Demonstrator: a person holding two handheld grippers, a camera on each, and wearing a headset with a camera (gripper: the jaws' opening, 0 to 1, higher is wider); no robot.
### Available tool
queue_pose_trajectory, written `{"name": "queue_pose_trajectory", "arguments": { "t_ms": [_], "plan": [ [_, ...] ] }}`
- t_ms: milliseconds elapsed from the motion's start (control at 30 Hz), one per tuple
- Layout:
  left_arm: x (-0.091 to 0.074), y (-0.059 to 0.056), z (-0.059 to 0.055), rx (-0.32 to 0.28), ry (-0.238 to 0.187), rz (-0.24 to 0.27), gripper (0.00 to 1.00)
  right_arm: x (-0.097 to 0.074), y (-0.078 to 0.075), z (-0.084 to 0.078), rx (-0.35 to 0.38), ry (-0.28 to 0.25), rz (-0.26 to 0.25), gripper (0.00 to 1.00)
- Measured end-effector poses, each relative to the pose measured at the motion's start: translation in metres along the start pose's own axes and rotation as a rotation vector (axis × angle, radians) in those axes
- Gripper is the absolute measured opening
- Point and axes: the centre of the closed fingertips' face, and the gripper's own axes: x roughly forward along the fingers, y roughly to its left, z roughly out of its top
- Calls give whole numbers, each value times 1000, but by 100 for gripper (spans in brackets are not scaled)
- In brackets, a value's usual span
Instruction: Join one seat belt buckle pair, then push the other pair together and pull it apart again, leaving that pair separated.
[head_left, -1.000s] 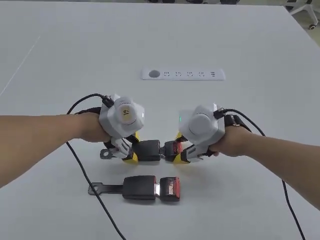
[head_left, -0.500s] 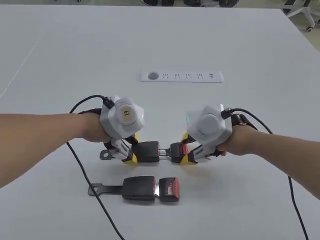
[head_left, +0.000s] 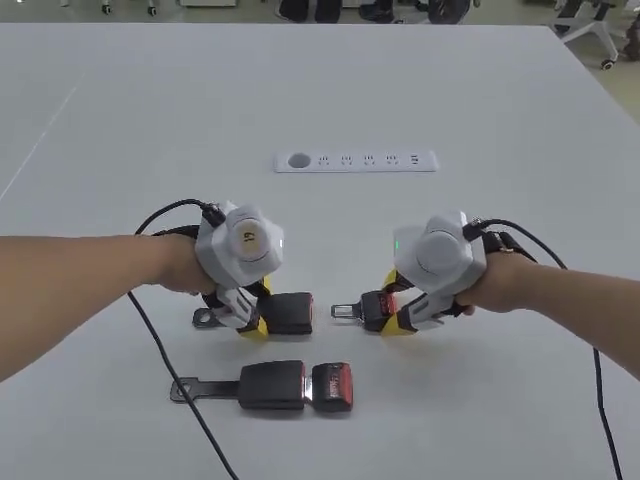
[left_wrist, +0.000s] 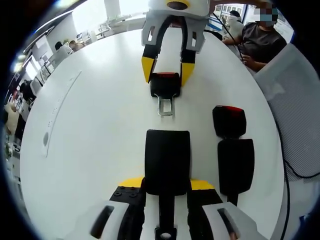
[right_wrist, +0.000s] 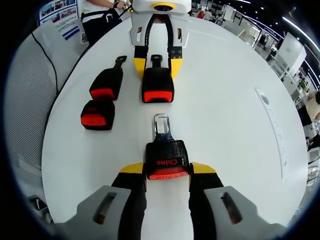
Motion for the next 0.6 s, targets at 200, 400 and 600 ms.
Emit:
{"name": "queue_pose_trajectory", "arguments": {
  "t_ms": [200, 400, 600],
  "plan": [
    [-1, -1, 1, -7, 3, 3, 32, -5, 2, -8, -4, 12, 3, 30],
    [0, 1, -1, -25, -1, 9, 32, -8, 1, -16, -5, 16, 5, 31],
    [0, 1, -1, -26, -4, 10, 32, -7, -1, -23, -21, 21, 7, 31]
  ]
}}
